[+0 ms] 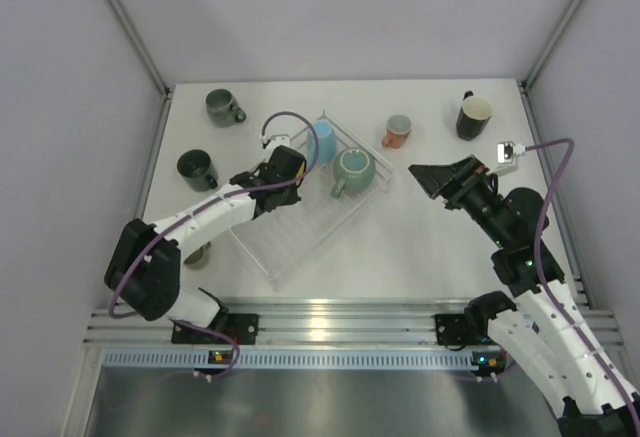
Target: Load the cups into the dish rack
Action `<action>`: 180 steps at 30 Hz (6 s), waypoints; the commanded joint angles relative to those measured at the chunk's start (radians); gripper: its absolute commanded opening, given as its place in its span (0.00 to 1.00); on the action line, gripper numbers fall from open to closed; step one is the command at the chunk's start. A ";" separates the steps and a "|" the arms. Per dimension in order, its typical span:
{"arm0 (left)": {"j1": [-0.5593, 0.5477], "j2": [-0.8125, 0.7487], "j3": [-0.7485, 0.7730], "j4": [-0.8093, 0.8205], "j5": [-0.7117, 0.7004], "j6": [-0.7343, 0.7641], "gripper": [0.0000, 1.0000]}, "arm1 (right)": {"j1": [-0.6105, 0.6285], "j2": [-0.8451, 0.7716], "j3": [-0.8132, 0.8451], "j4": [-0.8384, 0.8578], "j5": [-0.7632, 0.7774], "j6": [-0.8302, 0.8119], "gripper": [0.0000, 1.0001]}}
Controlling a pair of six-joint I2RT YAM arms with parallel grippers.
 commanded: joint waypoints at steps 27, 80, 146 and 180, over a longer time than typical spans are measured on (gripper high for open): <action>0.027 0.098 0.142 0.080 0.040 0.058 0.00 | -0.002 -0.045 0.063 -0.037 0.055 -0.065 0.99; 0.034 -0.160 0.202 -0.028 0.212 0.146 0.46 | -0.296 0.639 0.592 -0.373 0.360 -0.442 0.98; 0.034 -0.294 0.176 0.028 0.624 -0.006 0.49 | -0.510 1.009 0.599 -0.004 0.165 -0.511 0.00; 0.036 -0.323 0.036 0.482 1.192 -0.499 0.60 | 0.191 0.108 -0.034 0.628 0.052 -1.324 0.00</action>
